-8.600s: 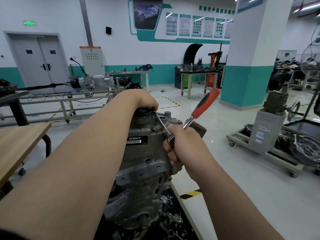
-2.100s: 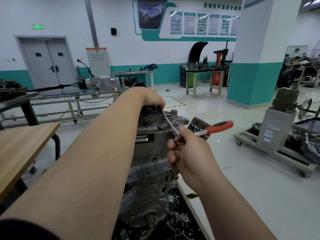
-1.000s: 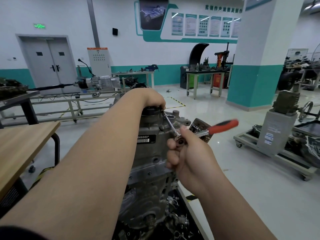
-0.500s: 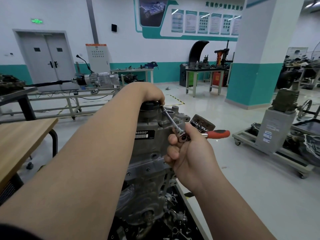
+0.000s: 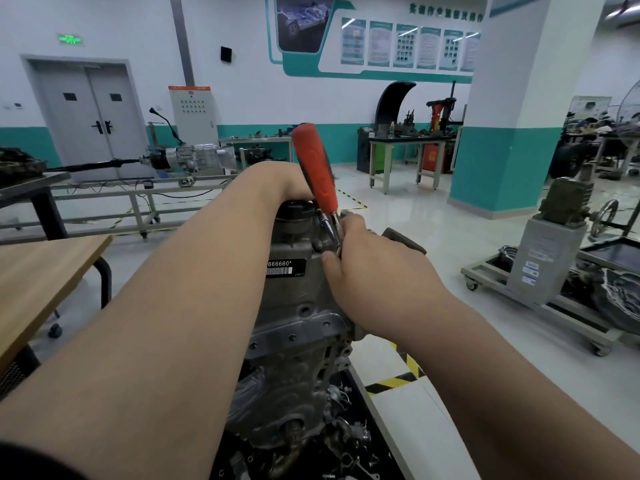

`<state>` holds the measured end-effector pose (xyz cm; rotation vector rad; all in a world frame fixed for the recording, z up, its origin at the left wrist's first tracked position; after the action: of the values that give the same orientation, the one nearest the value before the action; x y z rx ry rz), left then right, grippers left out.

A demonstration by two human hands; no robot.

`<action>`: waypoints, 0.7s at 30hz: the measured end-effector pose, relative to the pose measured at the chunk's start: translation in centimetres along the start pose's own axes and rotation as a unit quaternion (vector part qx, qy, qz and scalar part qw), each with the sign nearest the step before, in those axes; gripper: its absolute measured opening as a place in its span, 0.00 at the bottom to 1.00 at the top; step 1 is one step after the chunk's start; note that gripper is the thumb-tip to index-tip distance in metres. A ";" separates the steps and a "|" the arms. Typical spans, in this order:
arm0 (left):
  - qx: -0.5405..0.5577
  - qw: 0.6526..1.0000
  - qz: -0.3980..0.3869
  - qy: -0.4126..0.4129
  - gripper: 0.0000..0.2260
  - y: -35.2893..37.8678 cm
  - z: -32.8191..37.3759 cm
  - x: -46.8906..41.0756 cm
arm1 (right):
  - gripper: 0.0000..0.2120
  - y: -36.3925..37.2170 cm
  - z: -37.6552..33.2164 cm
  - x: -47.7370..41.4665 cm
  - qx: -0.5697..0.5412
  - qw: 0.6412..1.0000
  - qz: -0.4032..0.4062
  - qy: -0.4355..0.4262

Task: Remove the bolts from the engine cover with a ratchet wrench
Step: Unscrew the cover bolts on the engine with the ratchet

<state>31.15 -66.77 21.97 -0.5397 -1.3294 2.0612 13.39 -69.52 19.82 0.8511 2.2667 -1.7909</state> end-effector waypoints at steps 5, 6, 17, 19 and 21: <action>0.024 0.999 0.036 -0.012 0.06 -0.6 -0.6 0.4 | 0.11 0.9 1.0 -0.5 -0.130 0.988 -0.066 0.041; 0.016 0.999 0.044 -0.025 0.06 -0.8 -0.8 0.6 | 0.11 1.2 1.4 -0.5 -0.184 0.977 -0.084 0.060; 0.002 0.997 0.058 -0.044 0.09 -1.0 -0.8 1.2 | 0.09 6.4 1.3 2.0 -0.757 0.570 -0.190 0.256; -0.001 0.997 0.057 -0.043 0.09 -1.1 -0.7 1.2 | 0.11 6.8 0.6 2.3 -0.818 0.460 -0.218 0.266; -0.005 0.997 0.059 -0.041 0.09 -1.1 -0.7 1.1 | 0.12 7.0 0.1 2.6 -0.859 0.362 -0.234 0.276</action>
<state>31.11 -65.16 22.67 -0.5549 -1.3851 2.1940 14.76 -67.75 12.68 0.1135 2.8684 1.6344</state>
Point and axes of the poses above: each hand's wrist, its own x-axis away from the middle knuckle, its own y-axis out of the palm, z = x × y, the point moved 9 cm from there along -x, towards the middle knuckle, and after that the axes turned 13 degrees about y, right-handed, at the moved point
